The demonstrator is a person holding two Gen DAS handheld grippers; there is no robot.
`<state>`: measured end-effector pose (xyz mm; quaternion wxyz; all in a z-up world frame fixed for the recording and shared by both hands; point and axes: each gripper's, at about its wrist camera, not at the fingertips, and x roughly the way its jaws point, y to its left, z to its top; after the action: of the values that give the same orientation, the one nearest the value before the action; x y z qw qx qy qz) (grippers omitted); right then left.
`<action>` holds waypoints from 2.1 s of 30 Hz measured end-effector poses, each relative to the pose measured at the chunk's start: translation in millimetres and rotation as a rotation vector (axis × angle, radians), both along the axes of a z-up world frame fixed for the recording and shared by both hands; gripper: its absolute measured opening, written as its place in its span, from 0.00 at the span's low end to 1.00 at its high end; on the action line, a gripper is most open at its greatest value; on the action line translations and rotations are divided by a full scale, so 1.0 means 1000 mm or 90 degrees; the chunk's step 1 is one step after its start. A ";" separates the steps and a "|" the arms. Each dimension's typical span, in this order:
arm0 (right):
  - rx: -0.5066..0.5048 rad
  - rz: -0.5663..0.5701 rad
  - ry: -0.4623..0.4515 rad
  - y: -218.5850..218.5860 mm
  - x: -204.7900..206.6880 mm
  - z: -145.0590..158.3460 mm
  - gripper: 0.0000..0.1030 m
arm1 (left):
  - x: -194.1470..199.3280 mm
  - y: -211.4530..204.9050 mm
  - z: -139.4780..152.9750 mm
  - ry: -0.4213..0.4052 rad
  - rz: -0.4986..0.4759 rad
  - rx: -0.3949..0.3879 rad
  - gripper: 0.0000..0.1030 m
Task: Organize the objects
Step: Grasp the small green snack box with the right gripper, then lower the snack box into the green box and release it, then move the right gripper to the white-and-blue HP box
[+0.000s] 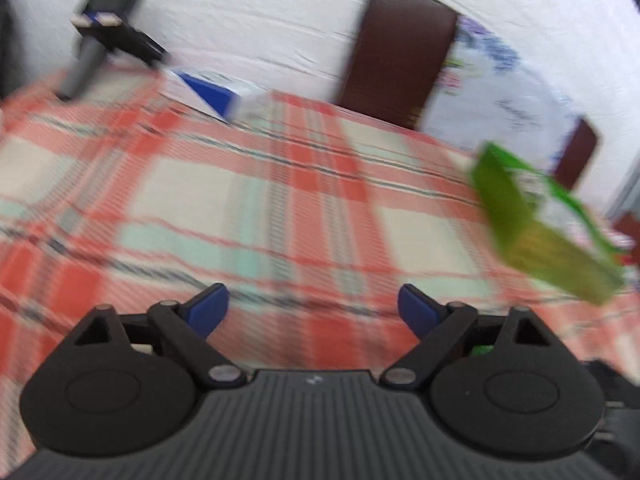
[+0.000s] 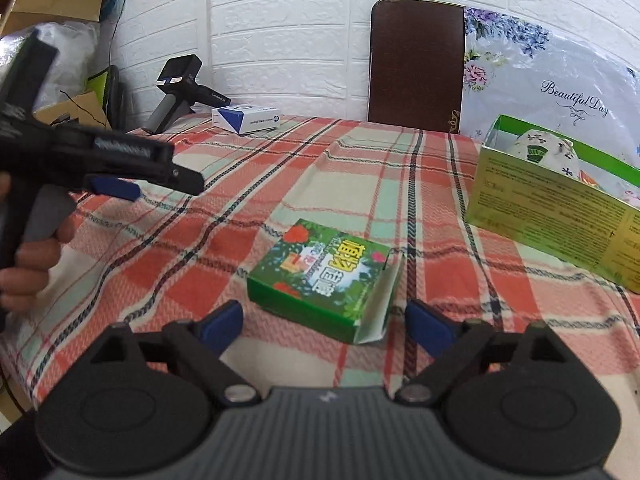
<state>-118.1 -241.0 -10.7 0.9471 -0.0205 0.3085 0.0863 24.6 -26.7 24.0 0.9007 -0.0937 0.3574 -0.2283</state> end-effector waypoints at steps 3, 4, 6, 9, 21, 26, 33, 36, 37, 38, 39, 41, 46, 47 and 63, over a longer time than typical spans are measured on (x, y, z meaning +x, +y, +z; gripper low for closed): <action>0.006 -0.007 0.008 -0.004 0.001 0.000 0.91 | -0.005 -0.020 0.009 0.048 -0.065 -0.048 0.83; 0.004 -0.011 0.008 -0.005 0.000 0.000 0.92 | -0.005 -0.029 0.011 0.053 -0.079 -0.049 0.81; 0.006 -0.017 0.005 -0.009 -0.003 0.000 0.92 | -0.004 -0.044 0.012 0.068 -0.112 -0.047 0.73; 0.021 -0.022 0.007 -0.015 -0.004 -0.001 0.86 | -0.004 -0.068 0.004 0.108 -0.170 -0.032 0.58; 0.020 -0.049 -0.137 -0.027 -0.006 0.023 0.43 | -0.003 -0.126 0.048 -0.017 -0.221 0.041 0.45; -0.013 -0.132 -0.213 -0.073 0.012 0.041 0.43 | 0.009 -0.199 0.079 -0.075 -0.282 0.041 0.45; 0.005 -0.233 -0.196 -0.149 0.053 0.035 0.44 | 0.026 -0.291 0.071 -0.101 -0.344 0.063 0.45; 0.001 -0.252 -0.172 -0.169 0.070 0.025 0.44 | 0.034 -0.310 0.063 -0.088 -0.356 0.072 0.45; -0.003 -0.256 -0.162 -0.172 0.076 0.021 0.47 | 0.036 -0.314 0.060 -0.081 -0.360 0.077 0.46; -0.008 -0.266 -0.157 -0.175 0.081 0.017 0.51 | 0.038 -0.317 0.056 -0.075 -0.358 0.087 0.48; -0.005 -0.278 -0.162 -0.178 0.082 0.014 0.56 | 0.039 -0.319 0.052 -0.076 -0.351 0.102 0.49; 0.005 -0.293 -0.161 -0.180 0.082 0.012 0.60 | 0.036 -0.318 0.047 -0.095 -0.334 0.137 0.50; 0.024 -0.298 -0.189 -0.170 0.060 0.011 0.64 | 0.018 -0.288 0.055 -0.146 -0.308 0.148 0.63; 0.028 -0.300 -0.198 -0.166 0.051 0.010 0.67 | 0.013 -0.280 0.057 -0.163 -0.300 0.153 0.64; 0.101 -0.221 -0.030 -0.096 0.025 -0.004 0.64 | 0.003 -0.142 0.019 -0.103 -0.100 0.258 0.67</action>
<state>-93.2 -336.9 -15.1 0.9533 0.1058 0.2777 -0.0546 27.6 -168.9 42.8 0.9064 0.1361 0.3286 -0.2278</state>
